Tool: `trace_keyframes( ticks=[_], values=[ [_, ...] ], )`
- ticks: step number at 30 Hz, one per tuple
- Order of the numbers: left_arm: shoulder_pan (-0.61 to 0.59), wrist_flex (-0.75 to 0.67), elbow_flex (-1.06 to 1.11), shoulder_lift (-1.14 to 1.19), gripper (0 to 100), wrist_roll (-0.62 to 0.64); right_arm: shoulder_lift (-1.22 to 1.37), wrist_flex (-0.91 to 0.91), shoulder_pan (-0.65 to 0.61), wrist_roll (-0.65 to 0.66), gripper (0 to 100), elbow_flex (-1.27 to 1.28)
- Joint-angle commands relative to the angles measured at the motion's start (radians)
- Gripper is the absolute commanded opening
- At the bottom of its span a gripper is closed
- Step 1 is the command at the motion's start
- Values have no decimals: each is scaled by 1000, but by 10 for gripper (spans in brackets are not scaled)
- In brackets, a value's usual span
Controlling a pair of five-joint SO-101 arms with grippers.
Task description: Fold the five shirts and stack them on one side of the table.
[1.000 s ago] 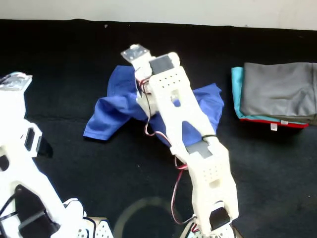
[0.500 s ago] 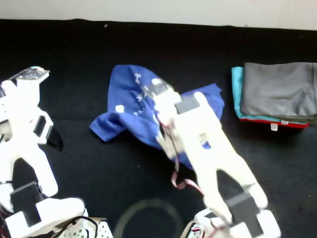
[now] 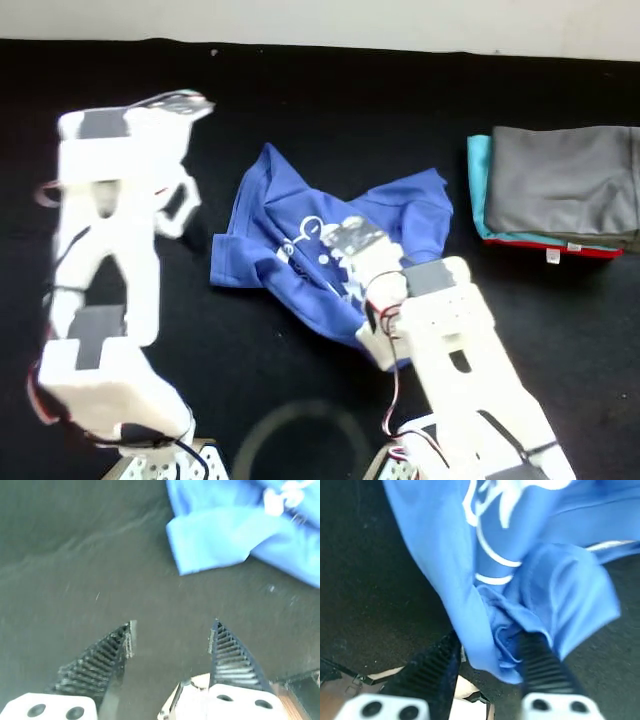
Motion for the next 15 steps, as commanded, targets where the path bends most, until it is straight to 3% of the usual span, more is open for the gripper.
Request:
trace_keyframes(
  ticks=[1, 6, 15],
  values=[
    [54, -11, -114, 91, 237, 51, -94, 54, 39, 6, 206, -147],
    [71, -11, -171, 243, 237, 74, -151, 97, 73, 6, 201, -249],
    [93, -11, -354, 444, 235, 77, -157, 90, 143, 9, 201, -219]
  ],
)
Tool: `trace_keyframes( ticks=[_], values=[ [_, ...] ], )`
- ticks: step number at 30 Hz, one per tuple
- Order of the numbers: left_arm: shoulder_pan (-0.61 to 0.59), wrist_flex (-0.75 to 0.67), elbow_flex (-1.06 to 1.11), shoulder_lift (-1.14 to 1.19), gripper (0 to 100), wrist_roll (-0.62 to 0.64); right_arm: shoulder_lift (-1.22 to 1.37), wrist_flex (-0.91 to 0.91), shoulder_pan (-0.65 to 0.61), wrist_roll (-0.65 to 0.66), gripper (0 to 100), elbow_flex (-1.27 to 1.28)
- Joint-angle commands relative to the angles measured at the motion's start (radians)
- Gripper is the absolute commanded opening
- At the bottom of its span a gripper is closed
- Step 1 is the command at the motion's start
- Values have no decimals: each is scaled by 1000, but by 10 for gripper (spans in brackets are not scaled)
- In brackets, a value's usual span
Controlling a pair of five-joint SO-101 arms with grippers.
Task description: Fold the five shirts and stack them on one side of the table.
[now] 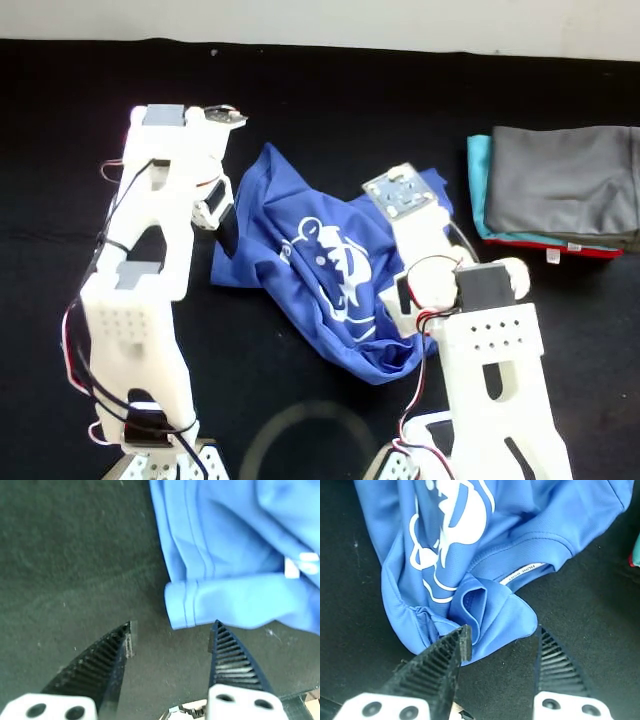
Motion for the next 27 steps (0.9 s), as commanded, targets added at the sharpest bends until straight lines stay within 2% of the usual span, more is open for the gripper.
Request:
trace_keyframes(
  ticks=[1, 7, 17, 20, 27],
  values=[
    [41, 0, -88, 33, 235, 8, -21, 1, 22, 11, 201, -2],
    [124, 20, -97, 56, 235, 8, -22, -19, 22, 11, 201, 54],
    [148, 21, -97, 54, 235, 6, -24, -58, 22, 9, 201, 110],
    [170, 94, -96, 54, 235, 6, -24, -58, 22, 11, 201, 110],
    [127, 120, 154, -13, 234, -34, -24, -56, 24, 11, 201, 102]
  ],
)
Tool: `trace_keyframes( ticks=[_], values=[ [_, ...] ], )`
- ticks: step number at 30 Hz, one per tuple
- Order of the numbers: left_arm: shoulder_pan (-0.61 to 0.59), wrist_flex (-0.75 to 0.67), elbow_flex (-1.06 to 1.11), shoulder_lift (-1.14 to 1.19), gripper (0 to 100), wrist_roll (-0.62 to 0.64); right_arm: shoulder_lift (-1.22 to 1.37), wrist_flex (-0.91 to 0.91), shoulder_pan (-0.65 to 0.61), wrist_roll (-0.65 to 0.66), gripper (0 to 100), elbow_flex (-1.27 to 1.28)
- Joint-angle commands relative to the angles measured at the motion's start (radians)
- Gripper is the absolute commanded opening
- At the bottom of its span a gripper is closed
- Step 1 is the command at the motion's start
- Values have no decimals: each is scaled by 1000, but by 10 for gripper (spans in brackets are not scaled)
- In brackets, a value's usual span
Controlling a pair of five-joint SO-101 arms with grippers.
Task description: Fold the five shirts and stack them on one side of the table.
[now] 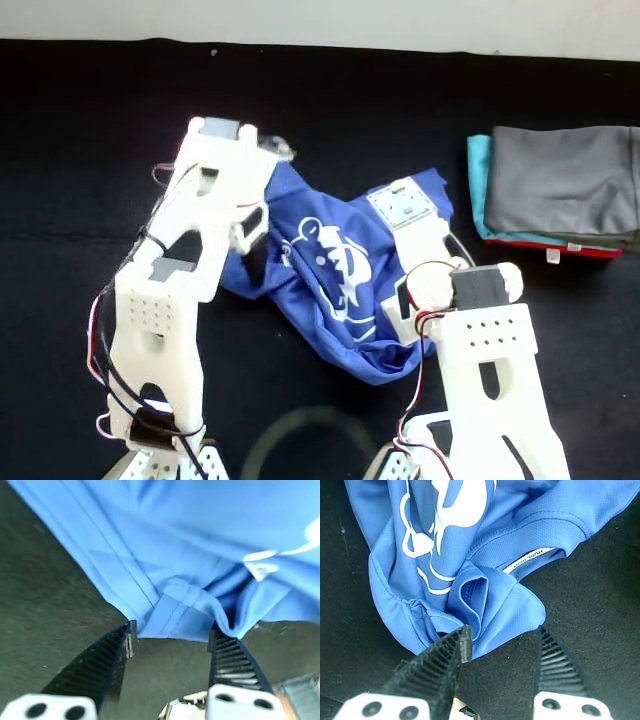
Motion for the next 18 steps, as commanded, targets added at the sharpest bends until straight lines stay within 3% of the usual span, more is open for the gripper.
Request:
trace_keyframes(
  ticks=[1, 7, 12, 18],
  values=[
    [-16, 18, 128, -99, 234, -54, -24, -10, 12, 11, 201, -10],
    [-15, 18, 375, -351, 234, -97, -24, -10, 12, 11, 201, -12],
    [-8, 17, 430, -604, 234, -100, -24, -10, 12, 9, 201, -12],
    [-15, -147, 455, -625, 234, 11, -24, -10, 12, 8, 201, -12]
  ],
)
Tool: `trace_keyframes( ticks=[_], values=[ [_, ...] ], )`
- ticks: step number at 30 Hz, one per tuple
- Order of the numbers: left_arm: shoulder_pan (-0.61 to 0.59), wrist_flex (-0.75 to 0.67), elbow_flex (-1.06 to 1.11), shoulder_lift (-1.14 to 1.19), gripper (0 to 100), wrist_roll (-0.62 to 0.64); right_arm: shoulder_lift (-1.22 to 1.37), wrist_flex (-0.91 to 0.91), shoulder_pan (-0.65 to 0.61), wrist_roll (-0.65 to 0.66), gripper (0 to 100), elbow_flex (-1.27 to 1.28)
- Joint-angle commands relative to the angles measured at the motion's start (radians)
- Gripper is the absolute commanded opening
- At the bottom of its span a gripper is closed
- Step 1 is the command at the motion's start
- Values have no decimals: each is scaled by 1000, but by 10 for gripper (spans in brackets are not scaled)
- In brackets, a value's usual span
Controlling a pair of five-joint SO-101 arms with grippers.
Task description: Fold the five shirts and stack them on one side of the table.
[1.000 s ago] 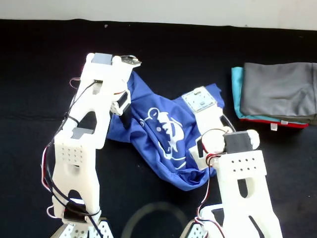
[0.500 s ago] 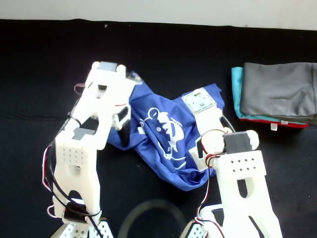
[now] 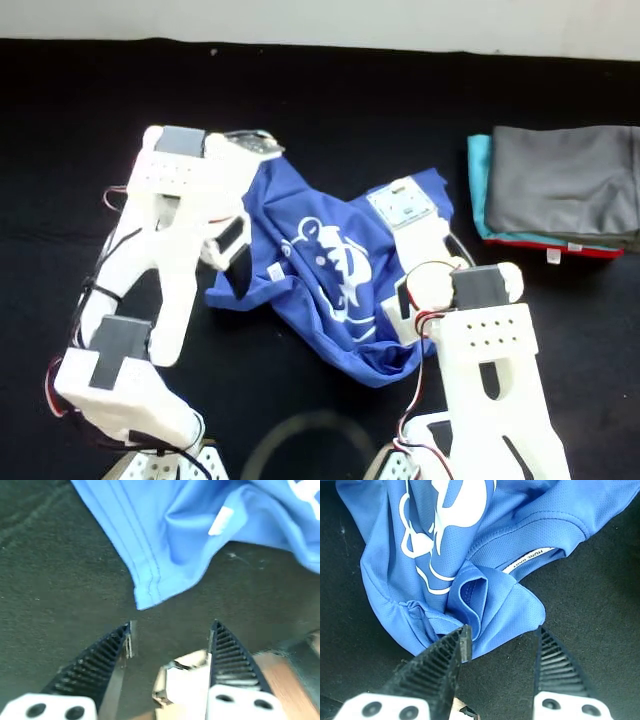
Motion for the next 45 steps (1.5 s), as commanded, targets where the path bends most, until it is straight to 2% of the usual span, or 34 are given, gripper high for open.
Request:
trace_keyframes(
  ticks=[1, 7, 11, 19, 26, 40, 42, 45],
  values=[
    [-2, -89, 16, -4, 234, 63, -24, -10, 12, 8, 201, -12],
    [-10, -133, 41, 194, 235, 63, -24, -8, 12, 8, 201, -12],
    [-38, -176, 50, 243, 235, 60, -24, -8, 12, 8, 201, -12],
    [-35, -175, 128, 245, 235, 57, -24, -10, 12, 6, 201, -12],
    [-36, -282, 220, 251, 235, 57, -24, -10, 12, 6, 201, -10],
    [-30, -345, 203, 252, 231, 61, -25, -10, 12, 6, 201, -12],
    [-21, -344, 205, 252, 171, 61, -25, -10, 12, 6, 201, -12],
    [-16, -344, 200, 246, 0, 63, -25, -10, 12, 6, 201, -8]
  ],
)
